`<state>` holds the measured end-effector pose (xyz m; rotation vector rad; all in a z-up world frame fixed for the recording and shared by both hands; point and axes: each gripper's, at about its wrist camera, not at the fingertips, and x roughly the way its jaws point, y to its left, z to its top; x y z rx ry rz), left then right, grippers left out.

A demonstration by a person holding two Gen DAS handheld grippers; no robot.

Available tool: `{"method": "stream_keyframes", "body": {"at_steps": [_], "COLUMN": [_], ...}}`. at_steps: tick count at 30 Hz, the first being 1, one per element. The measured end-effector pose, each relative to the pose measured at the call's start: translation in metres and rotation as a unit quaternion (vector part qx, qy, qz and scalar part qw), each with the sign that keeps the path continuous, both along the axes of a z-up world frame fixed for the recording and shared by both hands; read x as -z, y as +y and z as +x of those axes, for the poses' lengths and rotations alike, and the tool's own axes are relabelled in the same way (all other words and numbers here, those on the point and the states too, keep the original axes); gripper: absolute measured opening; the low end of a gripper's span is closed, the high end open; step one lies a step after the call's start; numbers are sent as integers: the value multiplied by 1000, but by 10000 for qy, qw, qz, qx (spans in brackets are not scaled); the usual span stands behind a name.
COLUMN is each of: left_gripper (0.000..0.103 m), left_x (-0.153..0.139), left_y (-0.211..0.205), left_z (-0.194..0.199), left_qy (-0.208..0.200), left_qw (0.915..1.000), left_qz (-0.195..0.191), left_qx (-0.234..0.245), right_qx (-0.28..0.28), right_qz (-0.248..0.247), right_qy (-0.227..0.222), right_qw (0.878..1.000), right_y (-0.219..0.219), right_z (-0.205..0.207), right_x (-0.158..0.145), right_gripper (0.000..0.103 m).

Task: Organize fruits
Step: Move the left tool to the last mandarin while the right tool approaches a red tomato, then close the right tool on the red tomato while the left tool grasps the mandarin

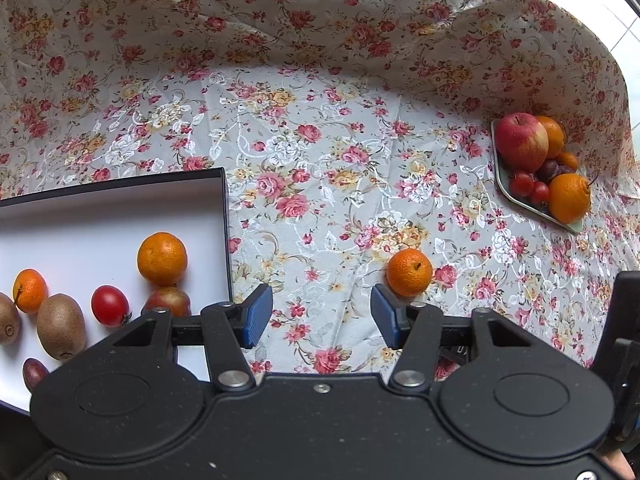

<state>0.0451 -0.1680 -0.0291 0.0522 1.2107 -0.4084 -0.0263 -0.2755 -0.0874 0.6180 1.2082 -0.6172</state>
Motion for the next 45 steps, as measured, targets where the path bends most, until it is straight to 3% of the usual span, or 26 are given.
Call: {"method": "stream_keyframes", "body": {"at_steps": [4,12,23,28,30,39,45], "left_gripper": [60,60,60,61,65,65,61], "left_x": [4,10,38,49,51,72,73], "left_y": [-10,-35,-91,-102,-105,-108,-110], "left_z": [-1,-5,-7,-4,-4,5,4], "left_qy": [54,39,92,310,239,445,259], "left_qw": [10000,9999,9992,9994,9996,9968,9969], "left_qz": [39,-13,152,42,146,368,456], "left_qx": [36,156,361,111,-33,-546,-582], "right_qx": [467,-79,168,228,212,370,427], "right_qz": [65,-711,-410,-471,-544,-555,-491], "right_qy": [-140,-131,-338,-360,-330,-252,-313], "right_qw": [9988,9974,9984,9980,9978,9975,9974], "right_y": [-9,-11,-34,-44,-48,-65,-69], "right_z": [-13,-26,-67,-86,-93,-116,-121], "right_x": [-9,-37,-55,-58,-57,-54,-55], "right_gripper": [36,36,36,36,36,36,36]}}
